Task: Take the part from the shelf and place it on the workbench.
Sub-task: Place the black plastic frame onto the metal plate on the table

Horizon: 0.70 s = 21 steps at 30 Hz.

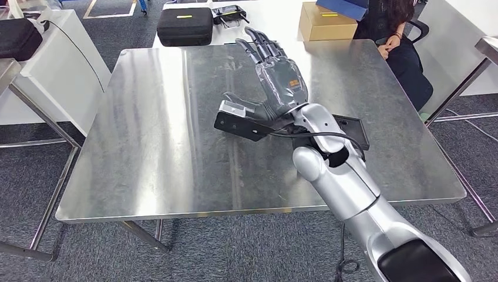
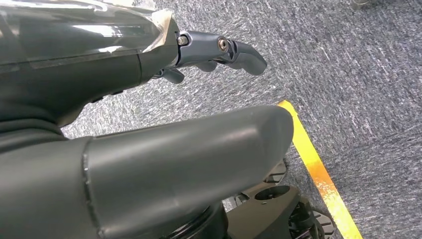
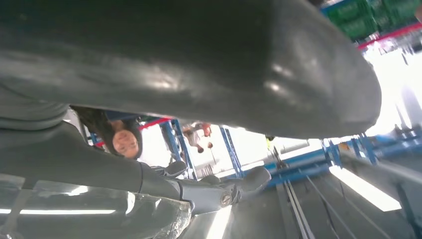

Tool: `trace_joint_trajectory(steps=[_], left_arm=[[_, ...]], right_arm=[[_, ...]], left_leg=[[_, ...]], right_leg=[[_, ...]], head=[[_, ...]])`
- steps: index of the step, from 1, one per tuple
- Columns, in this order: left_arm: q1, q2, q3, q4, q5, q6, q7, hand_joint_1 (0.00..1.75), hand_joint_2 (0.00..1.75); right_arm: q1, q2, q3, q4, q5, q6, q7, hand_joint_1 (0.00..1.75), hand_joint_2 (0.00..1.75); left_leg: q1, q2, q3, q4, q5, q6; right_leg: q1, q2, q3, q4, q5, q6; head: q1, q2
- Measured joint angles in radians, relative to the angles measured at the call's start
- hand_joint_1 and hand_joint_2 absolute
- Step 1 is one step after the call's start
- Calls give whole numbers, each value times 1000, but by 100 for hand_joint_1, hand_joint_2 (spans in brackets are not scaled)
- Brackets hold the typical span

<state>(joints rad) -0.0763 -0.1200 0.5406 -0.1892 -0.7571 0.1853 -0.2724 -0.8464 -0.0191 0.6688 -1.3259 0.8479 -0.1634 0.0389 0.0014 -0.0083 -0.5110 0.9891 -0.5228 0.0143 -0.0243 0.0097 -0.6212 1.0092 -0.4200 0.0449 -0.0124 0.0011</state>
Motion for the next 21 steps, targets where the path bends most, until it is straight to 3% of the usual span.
trace_joint_trajectory(steps=[6, 8, 11, 15, 18, 21], left_arm=[[1, 0, 0, 0, 2, 0, 0, 0, 0], [2, -1, 0, 0, 6, 0, -8, 0, 0], [4, -1, 0, 0, 17, -2, -34, 0, 0], [14, -2, 5, 0, 45, 7, -65, 0, 0], [28, -2, 12, 0, 62, 15, -83, 0, 0], [37, -2, 18, 0, 70, 13, -91, 0, 0]], right_arm=[[39, -23, -15, -105, -12, 0, -4, 0, 0], [55, -27, -21, -127, -81, 8, -42, 0, 0], [133, -31, -50, -196, -417, 80, -190, 0, 0], [275, -36, -91, -300, -921, 261, -357, 0, 0], [412, -47, -111, -402, -1109, 383, -408, 0, 0], [536, -59, -131, -511, -1195, 458, -429, 0, 0]], left_leg=[[0, 0, 0, 0, 0, 0], [0, 0, 0, 0, 0, 0], [1, 0, 0, 0, -1, 1], [2, 0, 0, 0, -3, 2], [2, 0, 0, -1, -4, 3], [1, 0, -1, 1, -5, 4]], right_leg=[[0, 0, 1, -1, 0, 0], [0, 0, 1, -2, 0, 0], [1, 0, 1, -3, 0, 0], [2, 0, 2, -4, 0, 0], [2, 0, 2, -5, -1, 0], [1, 0, 3, -8, 0, 0]], head=[[0, 0], [0, 0], [0, 0], [0, 0], [0, 0], [0, 0]])
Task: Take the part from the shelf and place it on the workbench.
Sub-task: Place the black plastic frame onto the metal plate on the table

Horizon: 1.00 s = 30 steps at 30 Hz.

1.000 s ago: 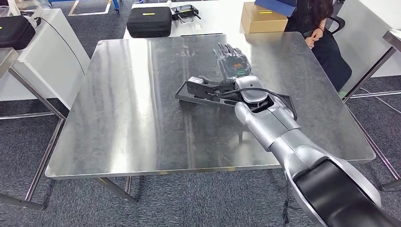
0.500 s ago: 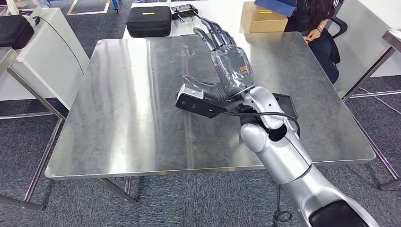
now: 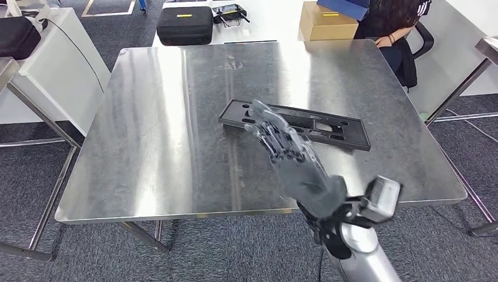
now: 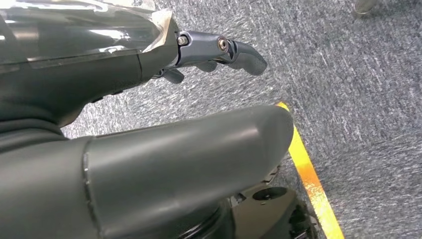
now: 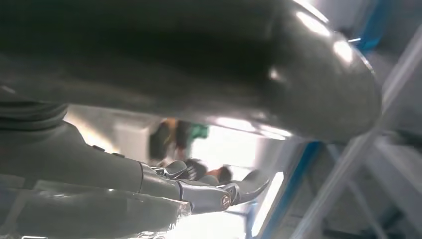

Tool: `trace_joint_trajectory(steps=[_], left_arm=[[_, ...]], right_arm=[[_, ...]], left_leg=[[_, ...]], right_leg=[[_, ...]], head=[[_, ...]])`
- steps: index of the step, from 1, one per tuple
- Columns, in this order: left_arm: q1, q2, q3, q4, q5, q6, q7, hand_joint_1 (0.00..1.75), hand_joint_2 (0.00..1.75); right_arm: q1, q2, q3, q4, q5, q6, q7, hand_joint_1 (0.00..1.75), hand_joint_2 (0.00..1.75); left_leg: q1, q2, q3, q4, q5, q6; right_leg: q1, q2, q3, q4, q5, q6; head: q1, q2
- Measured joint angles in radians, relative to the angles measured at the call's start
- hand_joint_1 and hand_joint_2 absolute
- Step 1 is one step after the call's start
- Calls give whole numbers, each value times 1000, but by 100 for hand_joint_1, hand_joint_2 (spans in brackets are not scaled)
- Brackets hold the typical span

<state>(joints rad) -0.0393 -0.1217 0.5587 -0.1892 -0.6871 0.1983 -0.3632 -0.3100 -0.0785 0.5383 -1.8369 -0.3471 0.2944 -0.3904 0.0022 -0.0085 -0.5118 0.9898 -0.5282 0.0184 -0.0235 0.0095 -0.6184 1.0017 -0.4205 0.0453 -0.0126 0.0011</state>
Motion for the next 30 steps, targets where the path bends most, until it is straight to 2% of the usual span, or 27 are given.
trace_joint_trajectory(steps=[4, 6, 7, 8, 10, 11, 12, 13, 15, 16, 17, 18, 19, 21, 23, 25, 26, 27, 28, 29, 30], left_arm=[[1, 2, 15, 0, 13, -4, -7, 0, 0], [1, 2, 18, 0, 18, -6, -14, 0, 0], [1, 1, 20, 0, 20, -6, -17, 0, 0], [1, 1, 21, 0, 22, -6, -18, 0, 0], [1, 1, 24, 0, 26, -7, -18, 0, 0], [2, 1, 25, 0, 26, -8, -18, 0, 0], [2, 1, 26, 0, 26, -12, -18, 0, 0], [2, 1, 26, 0, 26, -15, -17, 0, 0], [2, 2, 26, 0, 26, -20, -17, 0, 0], [2, 4, 27, 0, 27, -20, -17, 0, 0], [2, 6, 29, 0, 27, -20, -18, 0, 0], [2, 7, 31, 0, 28, -20, -18, 0, 0], [2, 8, 34, 0, 28, -19, -19, 0, 0], [3, 6, 37, 0, 29, -18, -19, 0, 0], [3, 6, 38, 0, 28, -18, -19, 0, 0], [2, 5, 38, 1, 27, -19, -19, 0, 0], [2, 5, 38, 1, 26, -19, -19, 0, 0], [3, 4, 38, 1, 27, -20, -19, 0, 0], [3, 4, 39, 1, 27, -20, -19, 0, 0], [2, 4, 40, 1, 28, -20, -19, 0, 0], [2, 4, 41, 1, 30, -19, -19, 0, 0]], right_arm=[[113, -10, -23, -100, -14, 51, -5, 0, 0], [144, -12, -28, -126, -14, 68, -6, 0, 0], [153, -13, -30, -133, -14, 73, -6, 0, 0], [161, -14, -32, -137, -14, 77, -7, 0, 0], [175, -16, -34, -140, -15, 83, -7, 0, 0], [182, -18, -35, -140, -17, 87, -7, 0, 0], [187, -19, -36, -140, -20, 92, -7, 0, 0], [190, -19, -36, -140, -23, 98, -6, 0, 0], [192, -20, -37, -140, -27, 105, -5, 0, 0], [192, -19, -36, -140, -28, 108, -5, 0, 0], [194, -19, -37, -140, -29, 109, -5, 0, 0], [195, -19, -37, -139, -29, 110, -4, 0, 0], [198, -19, -37, -138, -29, 111, -4, 0, 0], [200, -18, -37, -136, -28, 113, -2, 0, 0], [201, -17, -38, -134, -24, 113, 0, 0, 0], [203, -17, -39, -130, -20, 109, 3, 0, 0], [205, -17, -40, -127, -18, 106, 5, 0, 0], [208, -17, -40, -124, -15, 103, 6, 0, 0], [210, -17, -41, -121, -11, 101, 7, 0, 0], [212, -17, -41, -118, -7, 97, 7, 0, 0], [213, -16, -41, -116, -3, 93, 7, 0, 0]], left_leg=[[-3, 1, 1, 4, -5, 18], [2, 5, 15, -15, 11, 29], [6, 7, 22, -26, 21, 34], [9, 9, 28, -36, 28, 38], [9, 13, 29, -40, 32, 41], [9, 13, 28, -39, 32, 40], [10, 14, 28, -38, 31, 40], [12, 15, 28, -37, 30, 38], [17, 14, 27, -26, 24, 27], [19, 12, 20, -18, 18, 18], [17, 10, 14, -7, 13, 9], [15, 8, 7, 2, 9, 2], [14, 6, 0, 8, 8, -2], [17, 5, -5, 18, 0, -8], [20, 6, -28, 70, -45, -14], [20, 6, -78, 189, -120, -16], [20, 6, -102, 246, -145, -16], [20, 6, -114, 279, -154, -15], [20, 6, -108, 276, -142, -13], [20, 6, -82, 237, -115, -9], [20, 6, -42, 172, -84, -3]], right_leg=[[-7, 1, 7, -8, 4, 6], [-4, 1, 9, -9, 3, 13], [-2, 1, 3, 8, -8, 14], [0, 0, -12, 44, -29, 11], [0, -1, -64, 172, -85, 5], [-1, -1, -87, 230, -104, 7], [-3, -2, -97, 259, -109, 13], [-7, -3, -87, 248, -98, 23], [-16, -7, -21, 130, -56, 49], [-17, -7, 14, 73, -41, 55], [-17, -6, 37, 35, -34, 55], [-16, -4, 45, 21, -37, 48], [-14, -1, 44, 27, -40, 39], [-17, 0, 36, 30, -43, 23], [-19, -2, 28, 30, -38, 7], [-14, -5, 18, 30, -31, -11], [-10, -6, 11, 30, -27, -18], [-6, -7, 5, 30, -23, -23], [-3, -8, 0, 31, -19, -26], [-1, -8, -5, 31, -14, -27], [0, -8, -8, 31, -9, -26]], head=[[-1, 0], [0, 0], [1, 0], [3, 0], [6, 0], [7, 0], [6, 0], [7, 0], [7, 0], [9, 0], [11, 0], [12, 0], [12, 0], [8, 0], [6, 0], [4, 0], [3, 0], [3, 0], [3, 0], [3, 0], [3, 0]])
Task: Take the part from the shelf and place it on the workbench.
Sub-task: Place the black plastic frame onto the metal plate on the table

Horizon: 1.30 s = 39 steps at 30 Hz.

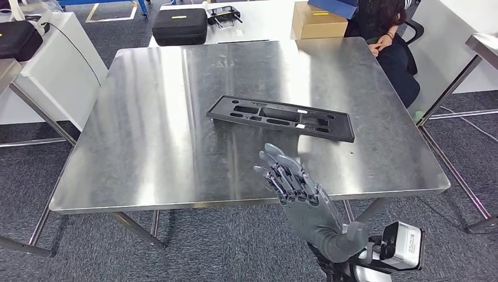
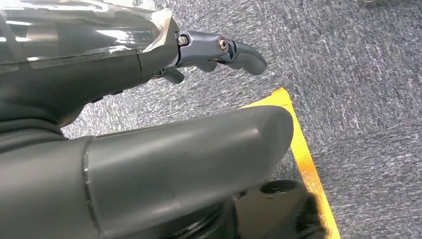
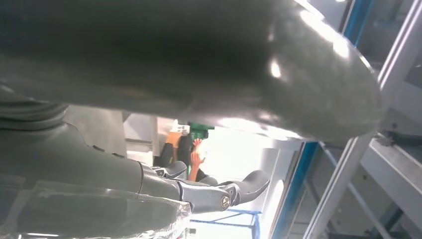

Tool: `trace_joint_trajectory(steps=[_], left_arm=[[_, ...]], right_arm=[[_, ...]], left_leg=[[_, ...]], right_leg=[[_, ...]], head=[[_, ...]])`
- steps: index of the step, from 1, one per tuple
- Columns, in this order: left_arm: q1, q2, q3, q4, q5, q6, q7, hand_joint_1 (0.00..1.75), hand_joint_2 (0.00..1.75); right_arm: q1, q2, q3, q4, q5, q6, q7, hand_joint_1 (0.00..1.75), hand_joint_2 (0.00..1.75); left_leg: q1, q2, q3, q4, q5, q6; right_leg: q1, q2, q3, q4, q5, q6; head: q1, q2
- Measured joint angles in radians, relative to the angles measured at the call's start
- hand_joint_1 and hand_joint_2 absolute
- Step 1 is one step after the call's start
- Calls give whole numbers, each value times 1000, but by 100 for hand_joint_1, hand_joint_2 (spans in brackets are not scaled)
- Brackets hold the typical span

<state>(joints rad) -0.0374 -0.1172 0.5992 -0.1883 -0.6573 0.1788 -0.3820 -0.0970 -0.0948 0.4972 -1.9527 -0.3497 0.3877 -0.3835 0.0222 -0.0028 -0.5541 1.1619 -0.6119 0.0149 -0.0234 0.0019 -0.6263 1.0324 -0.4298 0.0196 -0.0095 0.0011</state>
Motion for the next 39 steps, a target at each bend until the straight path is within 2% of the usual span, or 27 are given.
trace_joint_trajectory(steps=[2, 3, 6, 8, 10, 11, 12, 13, 14, 15, 17, 19, 20, 22, 24, 26, 27, 28, 29, 30, 31, 32, 34, 35, 37, 38, 39], left_arm=[[-2, 0, 2, 0, 4, -1, 0, 0, 0], [-3, 0, 2, 0, 6, -3, -1, 0, 0], [-3, 3, 3, 0, 11, -14, -1, 0, 0], [-3, 6, 3, 0, 14, -17, -1, 0, 0], [-3, 8, 5, 0, 17, -18, -1, 0, 0], [-3, 9, 6, 0, 18, -18, -1, 0, 0], [-2, 9, 8, 0, 18, -19, -1, 0, 0], [-2, 9, 11, 0, 18, -19, -1, 0, 0], [-1, 10, 12, 0, 18, -20, -1, 0, 0], [-1, 9, 14, 0, 18, -20, -1, 0, 0], [-1, 9, 17, 0, 19, -21, -1, 0, 0], [-1, 9, 19, 0, 19, -23, -1, 0, 0], [-1, 9, 20, 0, 19, -24, -1, 0, 0], [1, 11, 21, 0, 19, -27, -1, 0, 0], [2, 12, 23, 0, 19, -27, -2, 0, 0], [3, 12, 25, 0, 19, -29, -4, 0, 0], [3, 12, 26, 0, 19, -30, -5, 0, 0], [3, 13, 26, 0, 19, -30, -6, 0, 0], [2, 14, 26, 0, 19, -31, -7, 0, 0], [2, 15, 26, 0, 19, -31, -9, 0, 0], [1, 16, 26, 0, 19, -32, -10, 0, 0], [0, 16, 26, 0, 19, -32, -11, 0, 0], [-3, 15, 26, 0, 18, -33, -12, 0, 0], [-4, 15, 26, 0, 18, -33, -12, 0, 0], [-1, 16, 27, 1, 18, -33, -12, 0, 0], [0, 17, 27, 1, 18, -33, -12, 0, 0], [0, 17, 27, 1, 18, -33, -12, 0, 0]], right_arm=[[0, 2, -1, 3, 8, -9, 0, 0, 0], [-1, 3, -1, 5, 12, -14, -1, 0, 0], [-4, 9, -2, 12, 18, -24, -2, 0, 0], [-5, 11, -2, 17, 20, -25, -2, 0, 0], [-6, 11, -2, 23, 21, -26, -2, 0, 0], [-6, 11, -2, 27, 21, -26, -2, 0, 0], [-6, 12, -2, 31, 21, -26, -2, 0, 0], [-6, 12, -2, 34, 21, -26, -2, 0, 0], [-7, 12, -2, 38, 21, -26, -2, 0, 0], [-8, 12, -1, 40, 21, -27, -2, 0, 0], [-13, 14, -1, 44, 21, -27, -2, 0, 0], [-17, 15, -1, 46, 21, -27, -2, 0, 0], [-18, 16, 0, 47, 21, -28, -2, 0, 0], [-19, 17, 0, 50, 21, -30, -2, 0, 0], [-20, 20, -1, 53, 22, -35, -2, 0, 0], [-20, 22, -1, 55, 24, -39, -2, 0, 0], [-19, 22, -1, 56, 25, -40, -2, 0, 0], [-19, 22, -1, 57, 25, -41, -2, 0, 0], [-18, 22, 0, 58, 26, -41, -2, 0, 0], [-18, 22, 0, 59, 26, -41, -2, 0, 0], [-18, 22, -1, 59, 26, -41, -2, 0, 0], [-18, 22, -1, 59, 26, -41, -3, 0, 0], [-18, 22, -1, 59, 26, -41, -4, 0, 0], [-18, 22, -1, 59, 27, -41, -4, 0, 0], [-17, 22, 0, 59, 26, -42, -5, 0, 0], [-17, 22, 0, 60, 26, -42, -5, 0, 0], [-16, 22, -1, 60, 26, -42, -5, 0, 0]], left_leg=[[-5, -2, 68, -116, 40, 6], [-9, -3, 82, -144, 47, 7], [-18, -3, 71, -156, 66, 19], [-17, 1, 54, -163, 90, 36], [-18, 5, 30, -164, 111, 47], [-19, 7, 18, -163, 122, 49], [-21, 8, 6, -163, 132, 50], [-22, 9, -6, -162, 141, 49], [-23, 10, -17, -160, 150, 48], [-24, 10, -27, -158, 158, 46], [-26, 10, -43, -152, 171, 39], [-29, 11, -54, -148, 185, 29], [-30, 12, -59, -148, 193, 24], [-28, 9, -72, -141, 189, 13], [-22, 5, -96, -84, 121, -1], [-15, 3, -128, 32, 29, -14], [-11, 2, -138, 86, 7, -20], [-6, 3, -135, 117, 10, -26], [-1, 3, -117, 119, 32, -31], [5, 3, -82, 86, 63, -36], [12, 2, -33, 26, 84, -41], [14, 0, 18, -45, 87, -45], [11, -6, 76, -141, 70, -38], [5, -8, 79, -155, 66, -29], [-1, -3, 56, -156, 84, -2], [-4, 0, 44, -157, 96, 12], [-5, 3, 29, -158, 109, 24]], right_leg=[[3, 0, -4, -1, 11, 11], [4, 0, -4, -2, 16, 18], [2, -2, -8, -8, 33, 40], [3, -2, -27, 23, -3, 39], [4, -2, -62, 129, -88, 24], [4, -2, -75, 194, -123, 22], [4, -2, -79, 244, -142, 25], [4, -2, -69, 263, -141, 33], [4, -2, -41, 246, -127, 42], [5, -2, 4, 193, -107, 50], [9, -2, 104, 47, -86, 51], [17, -1, 150, -34, -90, 44], [19, -1, 150, -41, -89, 40], [7, -3, 135, -46, -77, 24], [-5, -6, 116, -50, -57, 1], [-3, -9, 91, -49, -37, -9], [-3, -10, 78, -48, -26, -8], [-4, -11, 65, -48, -15, -5], [-6, -12, 51, -46, -5, 0], [-9, -12, 39, -44, 5, 6], [-11, -12, 27, -39, 13, 13], [-11, -11, 17, -34, 20, 21], [-8, -11, 5, -28, 36, 39], [-7, -12, 2, -31, 46, 48], [-8, -10, -7, -35, 56, 62], [-8, -9, -18, -22, 40, 61], [-8, -8, -34, 10, 4, 55]], head=[[1, 0], [1, 0], [0, 0], [3, 0], [6, 0], [6, 0], [6, 0], [6, 0], [6, 0], [6, 0], [6, 0], [6, 0], [5, 0], [5, 0], [1, 0], [-3, 0], [-4, 0], [-4, 0], [-4, 0], [-4, 0], [-4, 0], [-5, 0], [-6, 0], [-6, 0], [-4, 0], [-2, 0], [1, 0]])
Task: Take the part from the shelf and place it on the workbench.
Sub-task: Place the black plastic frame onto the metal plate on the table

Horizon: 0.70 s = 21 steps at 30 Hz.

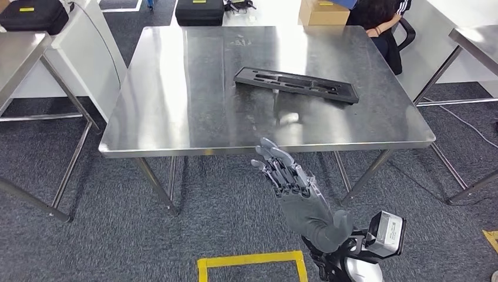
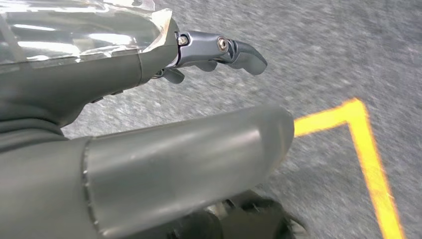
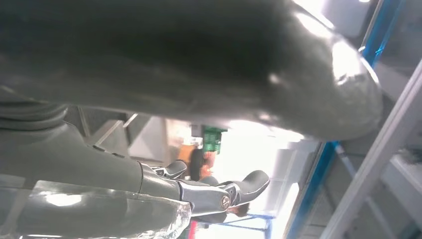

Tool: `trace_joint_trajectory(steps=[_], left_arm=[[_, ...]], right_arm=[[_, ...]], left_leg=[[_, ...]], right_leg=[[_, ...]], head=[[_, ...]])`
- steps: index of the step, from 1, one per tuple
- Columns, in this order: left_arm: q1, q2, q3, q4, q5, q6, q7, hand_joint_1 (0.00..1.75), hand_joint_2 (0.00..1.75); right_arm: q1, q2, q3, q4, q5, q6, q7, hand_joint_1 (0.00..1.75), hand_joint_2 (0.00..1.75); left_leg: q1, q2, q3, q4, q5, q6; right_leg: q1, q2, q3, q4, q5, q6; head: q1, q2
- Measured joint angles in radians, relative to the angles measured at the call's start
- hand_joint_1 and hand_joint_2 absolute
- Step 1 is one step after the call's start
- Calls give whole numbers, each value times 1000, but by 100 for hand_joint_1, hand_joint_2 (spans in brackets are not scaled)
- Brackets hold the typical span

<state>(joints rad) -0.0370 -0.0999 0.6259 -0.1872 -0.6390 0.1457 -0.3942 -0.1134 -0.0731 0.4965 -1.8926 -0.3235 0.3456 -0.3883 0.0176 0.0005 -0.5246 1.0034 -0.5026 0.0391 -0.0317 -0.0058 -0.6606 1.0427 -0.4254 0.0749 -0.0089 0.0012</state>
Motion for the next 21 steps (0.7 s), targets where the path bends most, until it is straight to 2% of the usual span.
trace_joint_trajectory(steps=[2, 3, 4, 5, 6, 7, 8, 9, 10, 11, 13, 14, 15, 17, 18, 19, 20, 21], left_arm=[[0, 1, 0, 0, 0, 0, 0, 0, 0], [0, 1, 0, 0, 0, -1, 0, 0, 0], [0, 0, 0, 0, 0, -2, 0, 0, 0], [0, 0, 0, 0, -1, -2, 0, 0, 0], [0, 0, 0, 0, -2, -1, -1, 0, 0], [0, 0, 0, 0, -4, -1, -2, 0, 0], [0, 0, 0, 0, -7, 0, -3, 0, 0], [0, 0, 0, 0, -9, 0, -3, 0, 0], [0, -1, 0, 0, -10, 0, -4, 0, 0], [0, -1, 0, 0, -10, 1, -3, 0, 0], [1, 0, 0, 0, -10, 5, -2, 0, 0], [2, 1, 0, 0, -9, 9, -1, 0, 0], [3, 1, 0, 0, -8, 12, 0, 0, 0], [4, 1, 0, 1, -4, 18, 5, 0, 0], [6, 2, 0, 1, -2, 19, 8, 0, 0], [7, 2, 0, 1, -2, 20, 11, 0, 0], [9, 2, 0, 1, -2, 21, 14, 0, 0], [11, 3, 0, 1, -2, 21, 15, 0, 0]], right_arm=[[0, 0, -1, 0, 0, 0, 0, 0, 0], [1, 0, -1, 0, 0, 0, -1, 0, 0], [1, 0, -1, 0, 1, 0, -1, 0, 0], [2, 0, -1, 1, 2, -1, -1, 0, 0], [3, 0, -1, 1, 4, -1, -1, 0, 0], [3, 0, -1, 1, 6, -2, 0, 0, 0], [4, 0, -1, 1, 10, -4, 1, 0, 0], [4, 0, -1, 1, 16, -9, 4, 0, 0], [5, 0, -2, 3, 26, -19, 8, 0, 0], [7, 0, -3, 7, 39, -33, 14, 0, 0], [19, 0, -9, 24, 66, -72, 29, 0, 0], [30, -1, -15, 40, 76, -94, 37, 0, 0], [43, -1, -22, 64, 84, -118, 45, 0, 0], [77, -2, -43, 136, 94, -171, 61, 0, 0], [95, -3, -56, 184, 96, -198, 73, 0, 0], [114, -5, -68, 235, 96, -224, 85, 0, 0], [132, -8, -81, 289, 94, -244, 95, 0, 0], [148, -10, -94, 339, 92, -257, 98, 0, 0]], left_leg=[[-5, 3, -30, 1, 26, 13], [-8, 4, -46, 2, 39, 16], [-12, 5, -63, 3, 52, 18], [-16, 6, -78, 3, 62, 19], [-20, 6, -92, 4, 73, 19], [-22, 6, -103, 4, 82, 19], [-25, 5, -111, 4, 91, 16], [-27, 6, -116, 5, 99, 13], [-28, 7, -118, 4, 108, 9], [-28, 10, -119, 3, 116, 4], [-24, 13, -120, 2, 125, -7], [-21, 12, -125, 11, 114, -13], [-19, 8, -134, 38, 84, -20], [-14, 2, -170, 149, -6, -32], [-11, 1, -188, 214, -42, -37], [-8, 1, -196, 259, -57, -42], [-5, 0, -187, 268, -51, -47], [-1, -2, -159, 239, -29, -50]], right_leg=[[4, 1, -36, 126, -101, -18], [7, 2, -45, 194, -135, -21], [11, 2, -43, 242, -148, -17], [15, 2, -25, 255, -139, -11], [18, 2, 10, 232, -120, -5], [22, 2, 60, 179, -102, -5], [28, 2, 124, 100, -99, -11], [34, 1, 180, 20, -108, -21], [38, 1, 219, -41, -121, -32], [42, 1, 241, -80, -132, -42], [38, 5, 237, -95, -125, -56], [34, 7, 234, -97, -117, -64], [29, 8, 230, -99, -108, -73], [25, 11, 217, -99, -94, -81], [25, 13, 211, -98, -89, -81], [25, 16, 205, -96, -84, -78], [24, 22, 201, -93, -80, -75], [22, 29, 196, -89, -78, -73]], head=[[4, 0], [4, 0], [4, 0], [3, 0], [3, 0], [3, 0], [3, 0], [3, 0], [1, 0], [0, 0], [-2, 0], [-2, 0], [-4, 0], [-7, 0], [-9, 0], [-9, 0], [-8, 0], [-9, 0]])
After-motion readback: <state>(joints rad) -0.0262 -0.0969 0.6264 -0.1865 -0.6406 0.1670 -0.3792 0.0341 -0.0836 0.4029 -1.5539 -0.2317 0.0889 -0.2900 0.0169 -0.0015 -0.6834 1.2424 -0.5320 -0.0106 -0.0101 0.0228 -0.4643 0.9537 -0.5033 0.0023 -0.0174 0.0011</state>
